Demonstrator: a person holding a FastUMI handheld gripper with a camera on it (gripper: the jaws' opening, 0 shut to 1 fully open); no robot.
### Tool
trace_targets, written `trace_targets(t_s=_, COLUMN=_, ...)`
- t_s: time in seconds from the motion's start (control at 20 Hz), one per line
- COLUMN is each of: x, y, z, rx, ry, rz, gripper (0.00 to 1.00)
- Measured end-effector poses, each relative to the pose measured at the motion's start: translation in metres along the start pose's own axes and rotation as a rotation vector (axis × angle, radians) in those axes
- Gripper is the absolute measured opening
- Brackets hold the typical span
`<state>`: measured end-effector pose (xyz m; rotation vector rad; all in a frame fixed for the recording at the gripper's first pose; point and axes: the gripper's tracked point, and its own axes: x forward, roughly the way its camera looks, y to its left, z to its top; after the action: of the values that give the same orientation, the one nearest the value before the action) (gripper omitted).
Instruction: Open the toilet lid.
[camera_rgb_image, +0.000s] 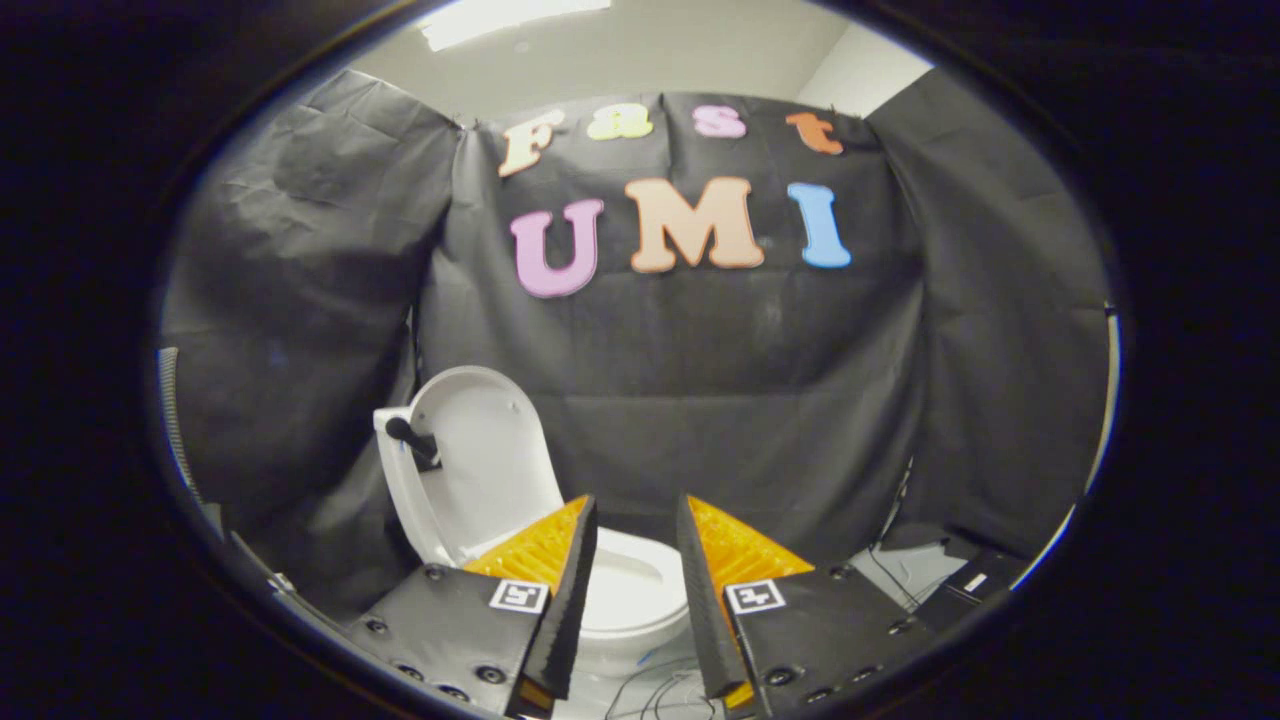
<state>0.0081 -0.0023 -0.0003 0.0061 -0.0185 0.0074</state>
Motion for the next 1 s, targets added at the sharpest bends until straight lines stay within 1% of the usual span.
trace_targets(t_s=0.05, x=-0.0061, y=0.0011, z=-0.0043, rx=-0.004, ry=0.038, rz=0.002, gripper=0.50)
trace_targets(t_s=0.2, x=-0.0076, y=0.0012, z=0.0022, rx=-0.010, ry=0.016, rz=0.000, gripper=0.50)
trace_targets(t_s=0.5, x=-0.0066, y=-0.0007, z=-0.0027, rx=-0.008, ry=0.028, rz=-0.003, gripper=0.68)
trace_targets(t_s=1.0, x=-0.0092, y=-0.0028, z=0.0002, rx=0.001, ry=0.018, rz=0.000, gripper=0.69)
